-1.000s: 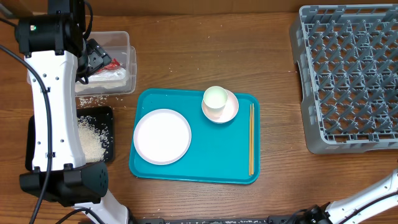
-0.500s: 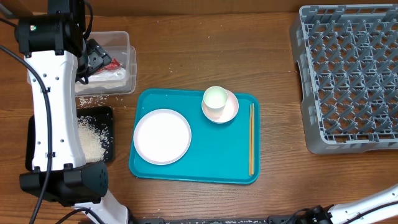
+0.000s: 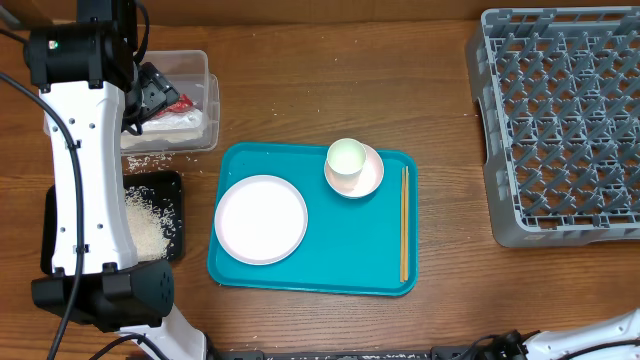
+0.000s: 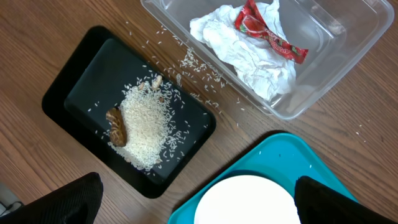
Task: Sort waste into correct bins and load items into the dishwasher
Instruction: 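Lower the bowl into the rack and open the right gripper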
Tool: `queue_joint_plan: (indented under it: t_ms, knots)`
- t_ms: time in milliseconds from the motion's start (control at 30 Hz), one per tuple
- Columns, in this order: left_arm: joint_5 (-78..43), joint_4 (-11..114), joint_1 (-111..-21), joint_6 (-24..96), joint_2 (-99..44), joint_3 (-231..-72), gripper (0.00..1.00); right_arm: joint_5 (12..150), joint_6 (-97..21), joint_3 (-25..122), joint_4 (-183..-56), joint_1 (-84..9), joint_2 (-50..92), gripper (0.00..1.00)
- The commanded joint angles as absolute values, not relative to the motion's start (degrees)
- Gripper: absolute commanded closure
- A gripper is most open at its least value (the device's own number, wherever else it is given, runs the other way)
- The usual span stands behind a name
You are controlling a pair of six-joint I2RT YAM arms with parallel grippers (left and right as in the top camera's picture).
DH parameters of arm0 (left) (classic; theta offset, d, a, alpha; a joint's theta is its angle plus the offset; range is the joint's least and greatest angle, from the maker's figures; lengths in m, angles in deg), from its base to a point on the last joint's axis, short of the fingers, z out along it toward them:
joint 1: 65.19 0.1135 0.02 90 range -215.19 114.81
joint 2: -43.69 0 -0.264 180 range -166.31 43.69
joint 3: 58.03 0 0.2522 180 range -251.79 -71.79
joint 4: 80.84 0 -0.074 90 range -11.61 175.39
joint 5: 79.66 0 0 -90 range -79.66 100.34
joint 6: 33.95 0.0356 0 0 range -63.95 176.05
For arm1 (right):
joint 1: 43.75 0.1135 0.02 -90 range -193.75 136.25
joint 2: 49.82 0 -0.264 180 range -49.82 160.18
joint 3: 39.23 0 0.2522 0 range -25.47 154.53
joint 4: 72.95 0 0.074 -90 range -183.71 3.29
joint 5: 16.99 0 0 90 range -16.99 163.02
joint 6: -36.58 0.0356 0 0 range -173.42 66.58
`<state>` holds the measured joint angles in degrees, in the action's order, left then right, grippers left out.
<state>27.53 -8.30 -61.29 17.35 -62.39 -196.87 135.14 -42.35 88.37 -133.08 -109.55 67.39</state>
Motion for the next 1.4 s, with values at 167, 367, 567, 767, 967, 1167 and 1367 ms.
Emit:
queue_joint_plan:
  t_ms: [167, 367, 567, 767, 967, 1167, 1367]
  knots:
    - [28.5, -8.4, -61.2, 16.8, -62.4, -197.2, 0.0, 110.8, -41.0, 87.7, -129.8, -102.5, 65.9, 0.42]
    - [28.5, -8.4, -61.2, 16.8, -62.4, -197.2, 0.0, 78.5, -32.3, 86.0, -129.0, -95.7, 69.5, 0.69]
    - [28.5, -8.4, -61.2, 16.8, -62.4, -197.2, 0.0, 69.0, -32.2, 86.0, -127.1, -92.7, 74.6, 0.67]
    - [28.5, -8.4, -61.2, 16.8, -62.4, -197.2, 0.0, 63.7, -32.3, 86.0, -130.1, -92.7, 76.4, 0.96]
    - [28.5, -8.4, -61.2, 16.8, -62.4, -197.2, 0.0, 53.4, -24.4, 86.2, -136.2, -92.7, 74.6, 0.96]
    - [28.5, -8.4, -61.2, 16.8, -62.4, -197.2, 0.0, 68.4, -20.4, 87.9, -139.2, -92.6, 66.3, 0.88]
    - [28.5, -8.4, -61.2, 16.8, -62.4, -197.2, 0.0, 115.5, -21.5, 87.9, -149.6, -92.2, 57.8, 0.09]
